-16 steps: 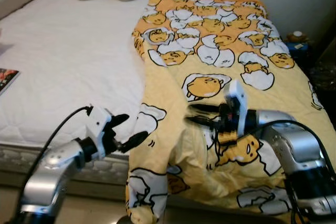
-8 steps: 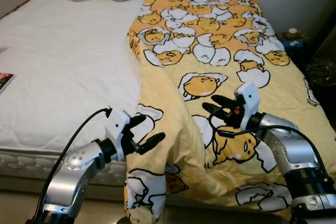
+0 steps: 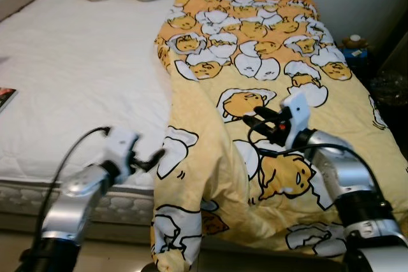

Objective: Clean up the room

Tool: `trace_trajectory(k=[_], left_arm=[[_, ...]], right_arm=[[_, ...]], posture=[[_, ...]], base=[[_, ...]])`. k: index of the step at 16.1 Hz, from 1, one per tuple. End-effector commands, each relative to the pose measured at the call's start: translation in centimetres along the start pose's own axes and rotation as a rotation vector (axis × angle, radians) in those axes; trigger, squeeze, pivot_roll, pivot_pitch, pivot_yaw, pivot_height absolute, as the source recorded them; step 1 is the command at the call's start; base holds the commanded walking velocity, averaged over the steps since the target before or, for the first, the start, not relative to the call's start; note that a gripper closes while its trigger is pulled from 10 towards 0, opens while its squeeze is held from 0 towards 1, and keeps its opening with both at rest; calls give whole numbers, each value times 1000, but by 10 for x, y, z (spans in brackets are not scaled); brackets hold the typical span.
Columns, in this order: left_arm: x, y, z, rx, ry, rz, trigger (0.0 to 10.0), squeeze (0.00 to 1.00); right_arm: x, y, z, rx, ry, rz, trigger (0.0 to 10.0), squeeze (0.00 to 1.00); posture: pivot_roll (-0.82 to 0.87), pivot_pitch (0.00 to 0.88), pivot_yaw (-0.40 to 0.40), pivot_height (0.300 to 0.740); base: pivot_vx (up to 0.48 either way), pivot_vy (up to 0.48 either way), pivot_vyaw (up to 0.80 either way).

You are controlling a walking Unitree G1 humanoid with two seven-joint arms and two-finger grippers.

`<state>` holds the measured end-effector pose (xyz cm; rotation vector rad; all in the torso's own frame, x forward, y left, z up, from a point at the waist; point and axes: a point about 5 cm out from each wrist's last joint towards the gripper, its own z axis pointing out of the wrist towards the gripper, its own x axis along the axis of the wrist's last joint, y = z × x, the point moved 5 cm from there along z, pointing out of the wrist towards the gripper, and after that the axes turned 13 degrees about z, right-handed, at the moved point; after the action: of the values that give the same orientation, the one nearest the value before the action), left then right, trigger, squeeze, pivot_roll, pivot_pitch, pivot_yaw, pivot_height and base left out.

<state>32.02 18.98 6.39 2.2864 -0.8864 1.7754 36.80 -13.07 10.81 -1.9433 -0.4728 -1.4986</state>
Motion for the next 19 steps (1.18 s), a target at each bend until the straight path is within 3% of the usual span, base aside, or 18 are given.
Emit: trace_trajectory(k=[1,3,6,8,13,14,19], left_arm=[[15,-1,-2,5,81,-43,10000,0],[21,-1,-8,-19,136,-59,10000,0],[18,20,-18,-217,132,8,10000,0],[9,15,-28,-233,97,20,10000,0],[0,-2,-52,-232,53,33,10000,0],[1,1,-59,-256,48,26,10000,0],[1,16,-63,-286,50,12,10000,0]], right_arm=[[2,-2,4,7,11,-6,10000,0],[2,-12,15,77,11,9,10000,0],[-10,-33,32,202,-62,0,10000,0],[-36,-54,39,318,-191,-24,10000,0],[-63,-101,61,492,-295,-32,10000,0],[-71,-123,66,569,-320,-38,10000,0],[-93,-154,71,659,-381,-80,10000,0]], posture=[[6,0,-15,740],[7,0,-4,740],[12,0,-3,740],[21,0,-9,740],[45,0,-3,740],[62,0,1,740],[74,3,-5,740]], base=[[0,0,0],[0,0,0],[0,0,0],[0,0,0],[0,0,0],[0,0,0],[0,0,0]])
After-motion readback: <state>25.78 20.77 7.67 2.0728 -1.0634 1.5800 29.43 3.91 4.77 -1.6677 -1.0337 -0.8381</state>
